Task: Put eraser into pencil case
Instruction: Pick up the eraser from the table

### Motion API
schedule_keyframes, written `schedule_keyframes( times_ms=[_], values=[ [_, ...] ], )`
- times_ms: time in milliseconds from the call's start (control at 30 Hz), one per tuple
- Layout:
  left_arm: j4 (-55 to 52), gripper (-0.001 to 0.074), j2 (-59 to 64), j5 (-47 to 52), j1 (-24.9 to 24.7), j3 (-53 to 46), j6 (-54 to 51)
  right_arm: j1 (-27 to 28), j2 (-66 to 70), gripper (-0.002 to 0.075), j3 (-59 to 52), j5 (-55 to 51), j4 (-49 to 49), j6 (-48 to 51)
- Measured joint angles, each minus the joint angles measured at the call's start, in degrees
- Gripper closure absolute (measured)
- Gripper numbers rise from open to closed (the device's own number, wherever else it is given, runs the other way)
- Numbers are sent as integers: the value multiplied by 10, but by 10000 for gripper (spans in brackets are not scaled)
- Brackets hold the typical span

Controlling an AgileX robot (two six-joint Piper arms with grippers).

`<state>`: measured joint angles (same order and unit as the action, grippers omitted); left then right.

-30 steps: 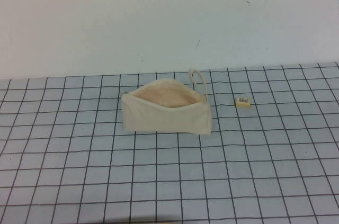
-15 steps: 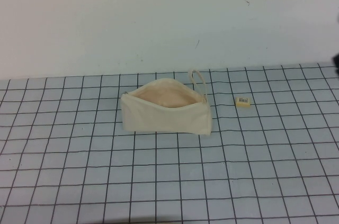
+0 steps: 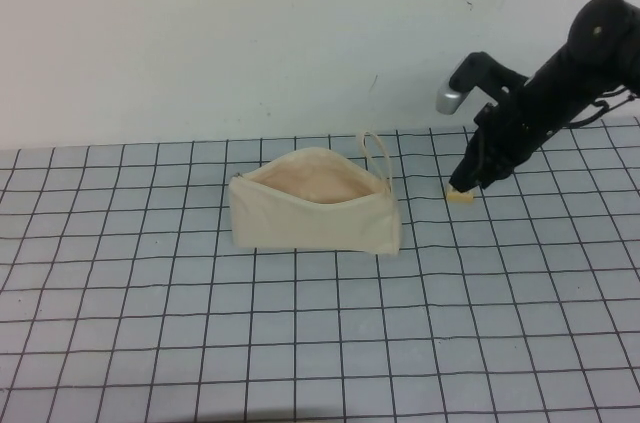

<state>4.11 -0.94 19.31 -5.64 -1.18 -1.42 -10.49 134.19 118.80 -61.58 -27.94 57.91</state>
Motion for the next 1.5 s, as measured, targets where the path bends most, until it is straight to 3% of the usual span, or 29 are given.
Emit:
schedule_keyframes(
  times_ms=[133, 333, 567, 633, 1033, 1367, 1500],
  values=[
    [0, 737, 0, 0, 0, 0, 0, 0, 55, 662, 97, -50, 18, -20],
    [-1, 737, 0, 0, 0, 0, 0, 0, 55, 568, 114, -41, 18, 1],
    [-1, 737, 0, 0, 0, 0, 0, 8, 66, 307, 115, -13, 18, 16],
    [-1, 737, 0, 0, 0, 0, 0, 13, 77, 270, 115, -12, 18, 29],
    [-1, 737, 0, 0, 0, 0, 0, 45, 128, 247, 115, 25, -35, 68],
    [-1, 737, 0, 0, 0, 0, 0, 42, 133, 248, 115, 36, -104, 169],
    [-1, 737, 0, 0, 0, 0, 0, 40, 135, 289, 115, 32, -103, 198]
  ],
)
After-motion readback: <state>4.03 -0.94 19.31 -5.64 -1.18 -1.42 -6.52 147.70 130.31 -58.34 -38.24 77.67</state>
